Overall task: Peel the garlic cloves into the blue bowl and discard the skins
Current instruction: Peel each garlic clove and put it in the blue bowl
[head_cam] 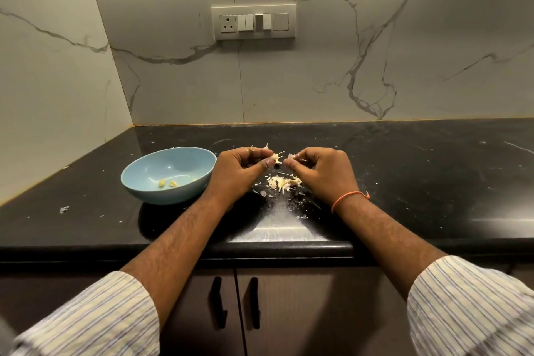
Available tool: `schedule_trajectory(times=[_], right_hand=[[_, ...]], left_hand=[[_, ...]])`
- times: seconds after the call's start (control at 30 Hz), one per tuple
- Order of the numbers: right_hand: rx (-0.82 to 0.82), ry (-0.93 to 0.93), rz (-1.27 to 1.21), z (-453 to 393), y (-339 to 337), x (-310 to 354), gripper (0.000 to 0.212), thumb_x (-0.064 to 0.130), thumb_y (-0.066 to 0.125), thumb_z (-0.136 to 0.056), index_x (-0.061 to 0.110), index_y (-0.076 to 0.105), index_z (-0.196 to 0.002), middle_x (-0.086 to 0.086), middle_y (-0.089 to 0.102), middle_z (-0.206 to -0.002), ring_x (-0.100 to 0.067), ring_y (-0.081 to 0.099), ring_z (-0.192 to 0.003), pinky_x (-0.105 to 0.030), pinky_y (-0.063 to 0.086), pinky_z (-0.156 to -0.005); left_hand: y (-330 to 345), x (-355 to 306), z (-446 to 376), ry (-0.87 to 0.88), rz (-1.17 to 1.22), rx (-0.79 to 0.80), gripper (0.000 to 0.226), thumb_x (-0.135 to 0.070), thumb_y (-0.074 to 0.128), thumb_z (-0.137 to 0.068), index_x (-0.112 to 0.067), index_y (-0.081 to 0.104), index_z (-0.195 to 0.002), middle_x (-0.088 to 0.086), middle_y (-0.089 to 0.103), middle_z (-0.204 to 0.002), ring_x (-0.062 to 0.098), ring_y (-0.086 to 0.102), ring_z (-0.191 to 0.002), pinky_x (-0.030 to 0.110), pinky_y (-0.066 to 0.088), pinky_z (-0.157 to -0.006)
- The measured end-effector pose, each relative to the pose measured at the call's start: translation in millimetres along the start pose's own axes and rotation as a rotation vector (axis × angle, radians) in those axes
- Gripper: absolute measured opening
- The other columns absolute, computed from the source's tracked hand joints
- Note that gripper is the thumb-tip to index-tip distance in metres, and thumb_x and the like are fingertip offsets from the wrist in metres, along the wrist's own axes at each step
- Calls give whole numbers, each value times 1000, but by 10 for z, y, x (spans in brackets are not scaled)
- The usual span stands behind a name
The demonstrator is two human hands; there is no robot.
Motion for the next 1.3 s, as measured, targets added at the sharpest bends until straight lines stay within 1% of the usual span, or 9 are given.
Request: schedule_trajectory(times=[0.13,0.2,0.27,0.4,0.63,0.8,0.97,1.13,1.3], right_hand=[[-46,-75,58,20,-13,8,44,74,73,-81,30,77,-83,17,74,-88,-9,64,-89,-28,51,-80],[-14,-133,20,15,-17,31,42,68,76,-82,30,80,-99,17,73,-106,-9,61,-102,-16,42,-88],[34,-172,-13,17,-2,40,36,57,80,-83,31,81,-107,16,72,-109,-10,59,-105,-16,42,-89],[48,-189,-65,17,15,48,21,42,83,-87,26,84,-101,16,74,-96,-9,60,-92,-31,52,-80],[112,-88,-207,-21,-33,43,9,24,83,-90,16,83,-95,11,73,-87,-6,68,-83,-22,53,-80],[95,-30,-212,3,-53,44,6,32,83,-84,26,80,-82,11,75,-79,-7,71,-77,-31,61,-77],[34,-101,-202,36,-78,129,40,58,69,-74,19,79,-77,12,71,-75,-8,67,-69,-23,55,-65],[-25,-74,-134,13,-76,75,11,29,79,-84,21,79,-78,10,71,-76,-8,67,-72,-33,59,-69],[1,-37,-105,-14,-47,2,5,26,85,-84,28,82,-87,14,74,-84,-6,70,-76,-35,62,-74]], left_hand=[[2,11,-5,-4,-26,-5,24,-21,81,-92,-16,81,-115,-6,82,-101,6,78,-93,23,62,-84],[4,12,-6,-6,-31,0,22,-21,80,-93,-16,81,-115,-5,82,-99,4,77,-90,20,60,-79],[11,15,-7,-3,-43,20,21,-20,79,-94,-15,82,-114,-4,82,-97,4,77,-86,19,58,-76],[24,13,-13,27,-82,58,23,-21,79,-94,-14,81,-116,-3,82,-99,8,78,-89,23,62,-78],[39,8,-16,50,-83,101,23,-18,76,-97,-9,80,-117,1,82,-98,5,77,-86,18,59,-75],[42,-13,-6,72,-77,130,22,-19,79,-94,-11,81,-114,-1,82,-100,10,78,-93,24,62,-83],[41,-30,13,92,-88,155,23,-19,78,-95,-10,81,-116,-1,82,-99,11,78,-93,23,61,-82],[45,-50,24,72,-33,164,22,-17,77,-95,-10,80,-116,0,82,-99,15,79,-93,25,63,-83],[26,-47,27,47,26,113,23,-16,81,-92,-10,81,-114,1,82,-98,11,78,-89,24,61,-81]])
Point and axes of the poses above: each hand's wrist, its own z-axis away from the middle knuckle, its own y-axis out of the palm, x = y × z, the point moved 2 cm from there along -z, towards the middle knuckle
